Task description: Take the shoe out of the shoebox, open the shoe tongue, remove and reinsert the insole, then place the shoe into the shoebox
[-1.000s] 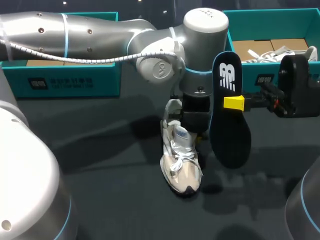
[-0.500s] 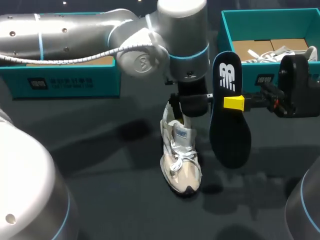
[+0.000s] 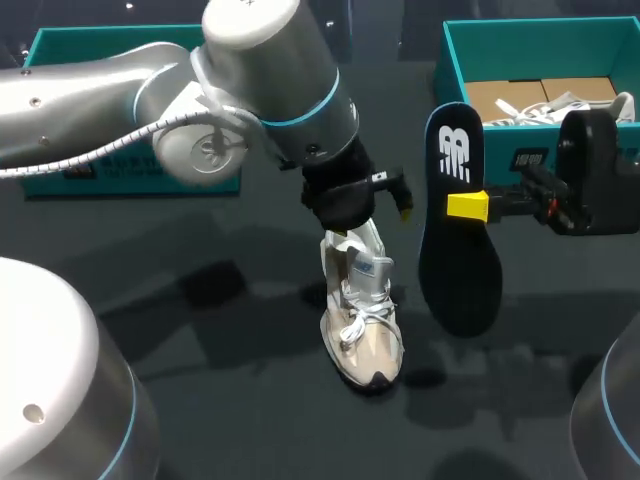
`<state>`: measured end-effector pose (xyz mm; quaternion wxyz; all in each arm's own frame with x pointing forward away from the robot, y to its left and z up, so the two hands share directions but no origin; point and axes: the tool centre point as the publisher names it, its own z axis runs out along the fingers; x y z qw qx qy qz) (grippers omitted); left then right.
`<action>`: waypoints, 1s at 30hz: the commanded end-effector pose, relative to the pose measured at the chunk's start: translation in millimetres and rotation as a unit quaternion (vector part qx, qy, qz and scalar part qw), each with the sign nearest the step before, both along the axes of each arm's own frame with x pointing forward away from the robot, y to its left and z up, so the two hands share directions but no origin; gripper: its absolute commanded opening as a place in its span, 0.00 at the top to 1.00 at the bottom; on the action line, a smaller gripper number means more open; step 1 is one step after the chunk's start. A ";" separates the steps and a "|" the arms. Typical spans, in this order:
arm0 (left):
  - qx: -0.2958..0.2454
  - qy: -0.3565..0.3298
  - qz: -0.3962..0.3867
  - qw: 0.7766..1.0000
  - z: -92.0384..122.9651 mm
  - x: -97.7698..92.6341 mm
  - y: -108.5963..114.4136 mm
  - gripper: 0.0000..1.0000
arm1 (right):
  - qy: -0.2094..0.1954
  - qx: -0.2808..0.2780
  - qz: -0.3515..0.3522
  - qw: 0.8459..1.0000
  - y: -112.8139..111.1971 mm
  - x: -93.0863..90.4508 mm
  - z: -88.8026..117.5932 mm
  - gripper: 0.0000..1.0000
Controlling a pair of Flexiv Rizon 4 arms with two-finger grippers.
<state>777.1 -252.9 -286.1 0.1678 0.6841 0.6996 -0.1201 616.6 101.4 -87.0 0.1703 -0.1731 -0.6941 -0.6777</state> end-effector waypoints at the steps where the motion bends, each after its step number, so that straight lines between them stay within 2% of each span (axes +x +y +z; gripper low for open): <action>1: -0.086 -0.020 0.004 0.996 8.1 7.6 3.1 0.00 | 0.000 -0.001 -0.002 1.000 1.1 -1.3 -0.3 1.00; 6: -0.219 -0.039 -0.032 0.974 44.1 14.9 5.1 0.00 | 0.000 -0.001 -0.002 1.000 1.1 -1.3 -0.3 1.00; 15: -0.219 -0.039 -0.032 0.974 44.1 14.9 5.1 0.00 | 0.000 -0.001 -0.002 1.000 1.1 -1.3 -0.3 1.00; 18: -0.274 -0.043 -0.044 0.960 40.1 15.7 1.0 0.00 | 0.000 -0.001 -0.002 1.000 1.1 -1.3 -0.3 1.00; 22: -0.346 -0.071 -0.045 0.934 55.3 19.0 -5.2 0.00 | 0.000 -0.001 -0.002 1.000 1.1 -1.3 -0.3 1.00; 28: -0.412 -0.078 -0.057 0.906 81.6 27.2 -16.3 0.00 | 0.000 -0.001 -0.002 1.000 1.1 -1.3 -0.3 1.00; 30: -0.432 -0.071 -0.062 0.897 83.7 28.1 -18.3 0.00 | 0.000 -0.001 -0.002 1.000 1.1 -1.3 -0.3 1.00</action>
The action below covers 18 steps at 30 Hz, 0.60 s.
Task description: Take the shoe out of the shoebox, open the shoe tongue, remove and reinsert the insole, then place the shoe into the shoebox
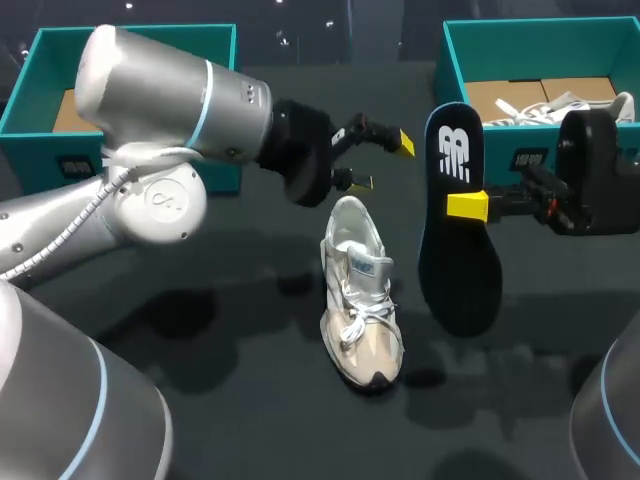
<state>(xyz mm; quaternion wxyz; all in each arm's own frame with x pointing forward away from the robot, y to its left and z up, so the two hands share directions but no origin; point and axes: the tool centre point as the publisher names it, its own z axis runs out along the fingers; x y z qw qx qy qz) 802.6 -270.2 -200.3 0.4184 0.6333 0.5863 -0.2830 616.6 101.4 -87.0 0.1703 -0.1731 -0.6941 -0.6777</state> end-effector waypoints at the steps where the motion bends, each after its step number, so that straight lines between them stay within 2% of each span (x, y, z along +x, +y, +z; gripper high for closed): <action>1: -0.145 0.001 -0.035 0.989 1.9 5.0 0.0 0.00 | 0.000 -0.001 -0.002 1.000 1.1 -1.3 -0.3 1.00; 4: -0.184 0.016 -0.043 0.982 15.8 9.4 3.2 0.00 | 0.000 -0.001 -0.002 1.000 1.1 -1.3 -0.3 1.00; 13: -0.241 0.009 -0.043 0.969 42.2 14.0 10.3 0.00 | 0.000 -0.001 -0.002 1.000 1.1 -1.3 -0.3 1.00; 18: -0.252 0.016 -0.034 0.967 50.5 12.4 10.5 0.00 | 0.030 -0.002 0.005 1.000 -3.2 23.6 -0.5 1.00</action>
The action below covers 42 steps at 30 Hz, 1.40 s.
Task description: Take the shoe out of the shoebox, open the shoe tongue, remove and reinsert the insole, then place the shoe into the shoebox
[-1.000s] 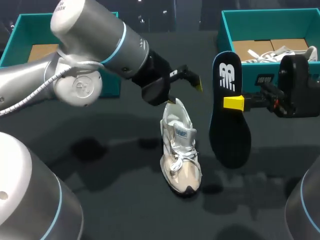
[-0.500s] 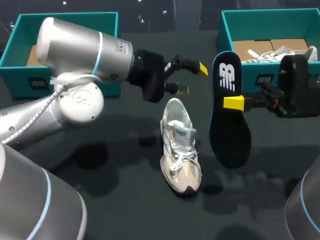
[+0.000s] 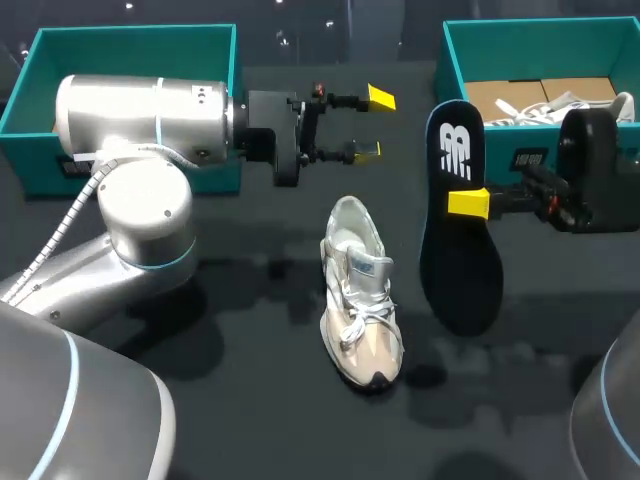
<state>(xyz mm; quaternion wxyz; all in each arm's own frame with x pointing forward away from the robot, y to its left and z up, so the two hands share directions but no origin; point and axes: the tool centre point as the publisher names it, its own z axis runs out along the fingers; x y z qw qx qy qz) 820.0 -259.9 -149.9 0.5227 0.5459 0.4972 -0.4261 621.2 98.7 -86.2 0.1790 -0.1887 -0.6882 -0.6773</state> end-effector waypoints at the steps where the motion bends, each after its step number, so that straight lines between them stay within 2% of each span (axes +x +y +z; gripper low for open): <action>1: -0.041 0.003 0.003 0.999 1.5 -5.3 0.3 0.00 | 0.020 -0.005 0.014 1.000 -1.6 25.5 -1.9 1.00; 5: -0.040 0.024 0.016 0.999 6.2 -5.7 3.0 0.00 | 0.053 -0.019 0.025 0.998 -8.2 57.4 -6.7 1.00; 9: -0.037 0.034 0.014 0.999 8.5 -5.6 7.1 0.00 | 0.082 0.002 0.013 0.997 -22.0 99.2 -16.4 1.00; 20: -0.037 0.034 0.014 0.999 8.5 -5.6 7.1 0.00 | 0.082 0.002 0.013 0.997 -22.0 99.2 -16.4 1.00; 23: -0.037 0.034 0.014 0.999 8.5 -5.6 7.1 0.00 | 0.130 0.001 -0.020 0.991 -30.0 125.2 -26.1 1.00; 27: -0.037 0.034 0.014 0.999 8.5 -5.6 7.1 0.00 | 0.213 -0.007 -0.052 0.976 -34.6 158.4 -35.7 1.00; 29: -0.037 0.034 0.014 0.999 8.5 -5.6 7.1 0.00 | 0.248 0.002 -0.078 0.966 -37.8 168.0 -39.7 1.00; 39: -0.037 0.034 0.014 0.999 8.5 -5.6 7.1 0.00 | 0.248 0.002 -0.078 0.966 -37.8 168.0 -39.7 1.00; 42: -0.035 0.030 0.006 0.999 8.7 -1.6 0.8 0.00 | 0.295 -0.024 -0.087 0.951 -31.4 181.8 -43.6 1.00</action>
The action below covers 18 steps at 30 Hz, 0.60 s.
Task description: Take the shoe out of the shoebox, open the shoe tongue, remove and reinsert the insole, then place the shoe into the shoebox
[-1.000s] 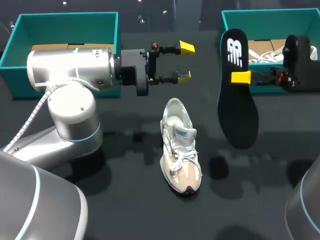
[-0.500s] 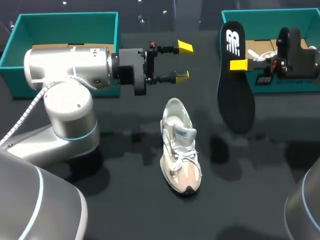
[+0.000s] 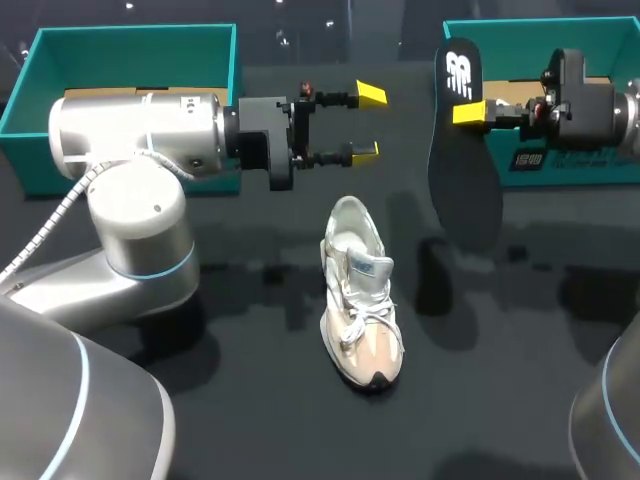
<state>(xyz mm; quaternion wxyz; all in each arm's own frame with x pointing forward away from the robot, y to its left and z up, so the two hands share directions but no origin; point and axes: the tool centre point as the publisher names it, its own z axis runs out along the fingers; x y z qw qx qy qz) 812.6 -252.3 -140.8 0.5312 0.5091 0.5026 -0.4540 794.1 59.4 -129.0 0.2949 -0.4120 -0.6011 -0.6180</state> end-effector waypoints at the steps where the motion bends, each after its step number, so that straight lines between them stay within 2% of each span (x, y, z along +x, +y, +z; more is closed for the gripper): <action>1: -0.002 0.003 -0.011 1.000 -0.8 6.7 -8.7 0.00 | 0.054 -0.024 0.004 0.998 10.4 12.0 -1.6 1.00; 4: -0.004 0.011 -0.018 1.000 -3.0 7.7 -15.6 0.00 | 0.090 -0.033 0.014 0.995 18.0 19.9 -5.3 1.00; 7: 0.000 0.025 -0.021 0.999 -4.6 7.5 -22.1 0.00 | 0.108 -0.029 0.007 0.994 20.1 28.2 -13.5 1.00; 17: 0.003 0.024 -0.023 0.999 -6.4 7.5 -24.0 0.00 | 0.105 -0.030 0.003 0.994 19.7 29.1 -15.0 1.00; 18: 0.010 0.023 -0.018 1.000 -8.4 7.3 -25.2 0.00 | 0.114 -0.035 0.010 0.993 23.4 32.9 -17.1 1.00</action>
